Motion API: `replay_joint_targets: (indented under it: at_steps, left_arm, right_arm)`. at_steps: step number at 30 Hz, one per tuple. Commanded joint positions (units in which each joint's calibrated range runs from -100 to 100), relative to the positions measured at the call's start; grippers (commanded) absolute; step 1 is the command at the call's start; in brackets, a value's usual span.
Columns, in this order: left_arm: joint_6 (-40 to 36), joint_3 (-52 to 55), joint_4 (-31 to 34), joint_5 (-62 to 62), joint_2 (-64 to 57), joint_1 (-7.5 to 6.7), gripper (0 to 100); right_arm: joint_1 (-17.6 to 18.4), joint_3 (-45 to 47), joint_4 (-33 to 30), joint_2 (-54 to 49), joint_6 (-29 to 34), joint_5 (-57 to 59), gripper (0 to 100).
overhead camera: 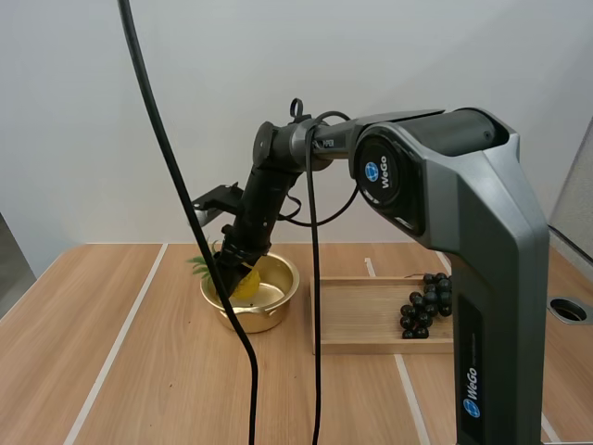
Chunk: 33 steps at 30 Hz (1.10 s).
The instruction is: Open the pot, put the pineapple inside, and close it
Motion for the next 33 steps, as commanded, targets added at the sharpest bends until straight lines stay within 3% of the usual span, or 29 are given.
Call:
replay_joint_targets:
  at_steps: [1,6,19,33]
  left_arm:
    - [0.0,-0.1,0.1,-0.3,-0.6,-0.04,0]
    - [0.0,-0.1,0.1,-0.3,-0.6,-0.04,0]
    - [0.0,-0.1,0.3,0.5,-1.4,-0.04,0]
    - [0.0,-0.1,2.3,1.4,-1.6,-0.04,0]
  right_arm:
    - [0.0,1.2,-6.7,-0.5,1.9,0.6,0]
    - [0.0,1.5,-12.3,-0.5,4.8,0.6,0]
    - [0.0,1.5,-10.4,-0.5,5.7,-10.5,0]
    - [0.0,1.5,-10.4,5.5,7.1,-8.7,0]
